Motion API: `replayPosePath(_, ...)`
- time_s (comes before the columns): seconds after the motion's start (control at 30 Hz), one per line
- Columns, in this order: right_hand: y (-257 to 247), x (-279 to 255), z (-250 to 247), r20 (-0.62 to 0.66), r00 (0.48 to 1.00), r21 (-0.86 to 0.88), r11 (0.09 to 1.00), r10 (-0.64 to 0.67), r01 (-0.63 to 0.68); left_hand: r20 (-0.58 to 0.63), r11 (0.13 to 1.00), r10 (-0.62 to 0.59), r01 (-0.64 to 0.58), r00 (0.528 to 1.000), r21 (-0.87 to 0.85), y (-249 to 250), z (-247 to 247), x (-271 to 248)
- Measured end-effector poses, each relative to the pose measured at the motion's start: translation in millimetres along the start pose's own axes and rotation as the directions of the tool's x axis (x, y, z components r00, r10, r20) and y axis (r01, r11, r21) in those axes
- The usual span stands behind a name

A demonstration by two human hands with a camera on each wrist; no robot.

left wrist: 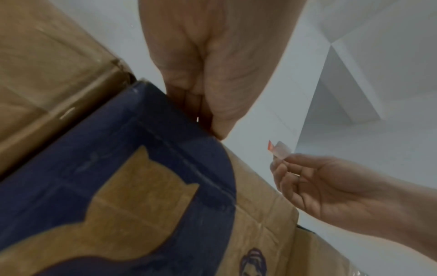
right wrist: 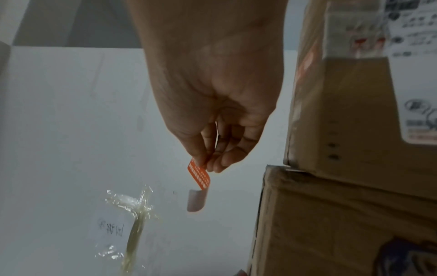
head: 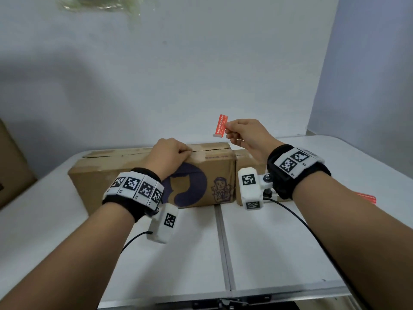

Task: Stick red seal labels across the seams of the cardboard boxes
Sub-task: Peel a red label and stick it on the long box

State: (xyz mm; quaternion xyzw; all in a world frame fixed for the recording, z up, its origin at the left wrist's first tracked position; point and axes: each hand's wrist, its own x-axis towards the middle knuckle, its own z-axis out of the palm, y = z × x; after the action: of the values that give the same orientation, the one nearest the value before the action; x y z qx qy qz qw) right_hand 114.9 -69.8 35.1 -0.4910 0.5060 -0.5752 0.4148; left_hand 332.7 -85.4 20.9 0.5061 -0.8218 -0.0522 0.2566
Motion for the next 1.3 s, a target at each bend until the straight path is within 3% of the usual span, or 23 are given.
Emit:
replayPosePath(0.33,6.6,19.9,43.8,0.136,0.99,-0.271,0.959,-0.048,0.084,0.068,0.997,0.044,-0.048,0.997,0.058,-10.0,4.3,-1.8)
replayPosePath(0.53,24.0,26.3,51.7,0.119,0.993,-0.342,0.937,-0.028,0.067,0.073,0.992,0.103,-0.108,0.992,0.067,-8.0,4.3,3.0)
replayPosePath(0.8,29.9,28.6,53.2,0.102,0.994,-0.35,0.934,-0.047,0.08,-0.012,0.956,0.027,-0.03,1.0,-0.291,-18.5,9.9,13.0)
replayPosePath(1.07,28.8,26.2,51.8,0.095,0.994,-0.298,0.952,-0.048,0.074,-0.028,0.931,0.109,-0.112,0.994,-0.347,-21.1,12.2,6.8)
replayPosePath(1.3,29.9,25.5,50.9,0.102,0.994,-0.292,0.953,-0.05,0.077,-0.11,0.957,0.078,-0.105,0.991,-0.27,-19.0,15.8,5.2)
